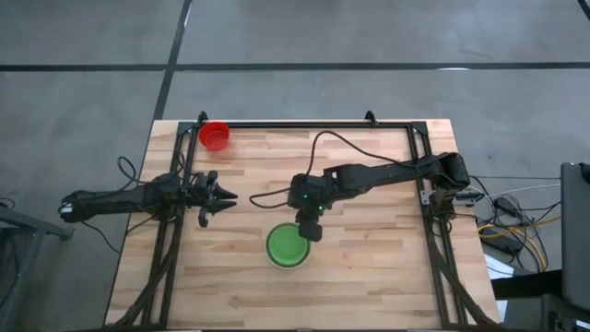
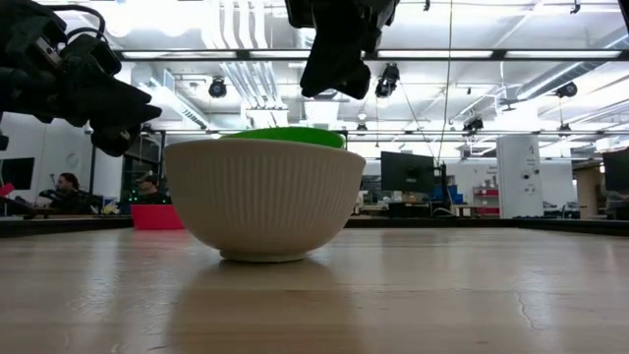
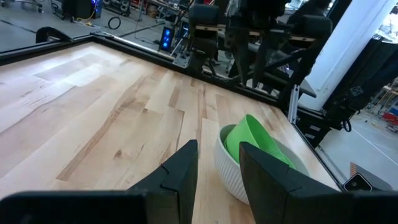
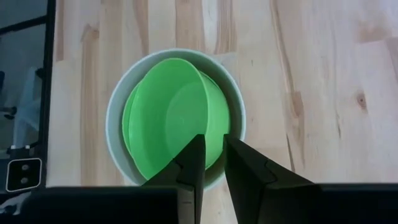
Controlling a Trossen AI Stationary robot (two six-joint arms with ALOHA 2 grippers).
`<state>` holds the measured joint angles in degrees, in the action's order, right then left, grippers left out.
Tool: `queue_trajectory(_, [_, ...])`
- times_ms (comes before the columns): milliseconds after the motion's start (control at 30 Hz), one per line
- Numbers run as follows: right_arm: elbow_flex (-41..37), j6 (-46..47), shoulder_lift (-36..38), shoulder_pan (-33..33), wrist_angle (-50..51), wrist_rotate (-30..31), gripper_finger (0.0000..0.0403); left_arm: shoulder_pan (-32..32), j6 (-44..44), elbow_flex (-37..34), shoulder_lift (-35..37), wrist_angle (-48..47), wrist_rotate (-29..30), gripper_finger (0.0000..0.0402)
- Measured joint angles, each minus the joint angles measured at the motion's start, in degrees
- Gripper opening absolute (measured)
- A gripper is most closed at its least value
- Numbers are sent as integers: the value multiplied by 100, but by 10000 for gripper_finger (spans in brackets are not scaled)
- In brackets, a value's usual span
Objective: Nest bowls inside each other
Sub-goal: Stack the red bowl on the green bowl
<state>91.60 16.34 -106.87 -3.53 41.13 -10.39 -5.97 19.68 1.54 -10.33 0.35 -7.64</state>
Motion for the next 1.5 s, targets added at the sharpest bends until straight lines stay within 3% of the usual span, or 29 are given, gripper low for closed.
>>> queue_trajectory(400, [-118,15,37,2,-154,11,54,-1,0,0,0,-1,0,122])
queue_trajectory(800, [-409,273,368,-50,-1183,21,54,-1,0,0,0,-1,0,122])
queue_trajectory(1067, [-494,256,607,-143,-1570,472,54,-1,0,0,0,-7,0,122])
queue_trajectory(1500, [-2072,722,1458,-210,-4349,931,54,1,0,0,0,-5,-2,122])
